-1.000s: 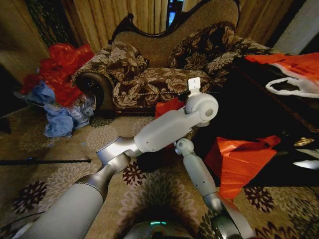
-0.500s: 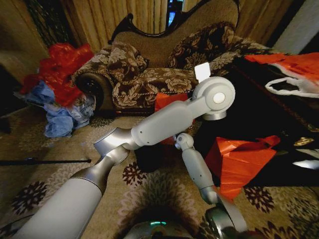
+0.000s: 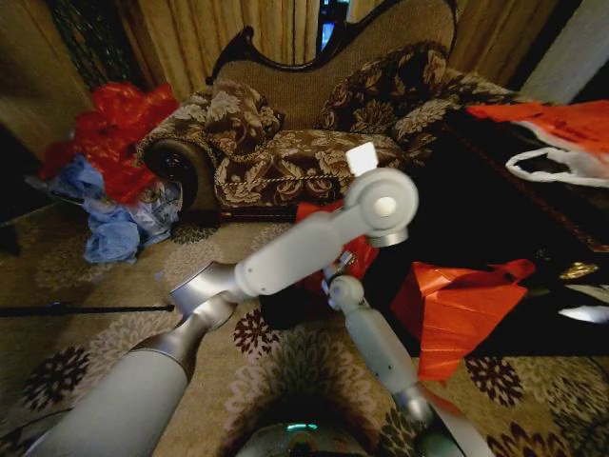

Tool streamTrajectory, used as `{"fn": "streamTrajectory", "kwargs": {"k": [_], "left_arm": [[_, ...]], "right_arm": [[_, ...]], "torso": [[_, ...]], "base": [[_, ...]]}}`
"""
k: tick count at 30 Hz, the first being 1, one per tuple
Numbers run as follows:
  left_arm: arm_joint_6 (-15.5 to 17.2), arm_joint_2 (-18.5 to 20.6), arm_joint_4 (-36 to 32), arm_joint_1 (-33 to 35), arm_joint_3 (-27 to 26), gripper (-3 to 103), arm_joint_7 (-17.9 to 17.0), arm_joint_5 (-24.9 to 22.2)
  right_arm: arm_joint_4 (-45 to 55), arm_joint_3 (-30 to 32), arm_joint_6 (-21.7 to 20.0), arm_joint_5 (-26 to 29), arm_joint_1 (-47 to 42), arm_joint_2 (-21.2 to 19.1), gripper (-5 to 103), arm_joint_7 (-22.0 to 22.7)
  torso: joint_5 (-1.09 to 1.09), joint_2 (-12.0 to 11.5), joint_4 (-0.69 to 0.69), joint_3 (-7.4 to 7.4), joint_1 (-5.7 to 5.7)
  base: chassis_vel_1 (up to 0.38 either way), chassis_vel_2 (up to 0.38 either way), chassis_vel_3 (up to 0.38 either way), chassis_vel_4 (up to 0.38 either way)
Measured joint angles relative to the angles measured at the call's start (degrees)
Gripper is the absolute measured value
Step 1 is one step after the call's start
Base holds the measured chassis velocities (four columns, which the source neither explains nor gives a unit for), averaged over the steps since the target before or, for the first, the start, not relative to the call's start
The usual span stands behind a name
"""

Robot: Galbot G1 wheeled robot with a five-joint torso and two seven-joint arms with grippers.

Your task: Place a garbage bag over the trash bin.

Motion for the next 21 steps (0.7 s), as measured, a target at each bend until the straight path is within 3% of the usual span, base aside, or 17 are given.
{"fn": "streamTrajectory", "kwargs": {"k": [8,13,16,21], "left_arm": [[0.0,5.4,-3.2,5.0,-6.2,0,0.2,-0.9],[-0.1,7.8,-4.8,8.2,-11.0,0,0.3,-1.7],[-0.2,10.1,-5.0,12.0,-14.4,0,0.4,-2.8],[0.0,13.1,-4.3,18.7,-16.9,0,2.3,-2.9]], "right_arm": [[2.3,-8.2,-1.9,2.1,-0.1,-1.8,0,2.9],[0.0,-12.5,-5.4,3.7,0.1,-1.2,0,5.5],[-1.5,-14.3,-10.1,7.5,0.8,-0.2,0,10.3],[-2.3,-15.9,-11.9,12.0,1.9,0.8,0,15.9]], "torso": [[0.01,0.0,0.01,0.0,0.0],[0.0,0.0,0.0,0.0,0.0],[0.01,0.0,0.0,0.0,0.0],[-0.01,0.0,0.01,0.0,0.0]], "base": [[0.0,0.0,0.0,0.0],[0.0,0.0,0.0,0.0],[0.0,0.0,0.0,0.0],[0.0,0.0,0.0,0.0]]}}
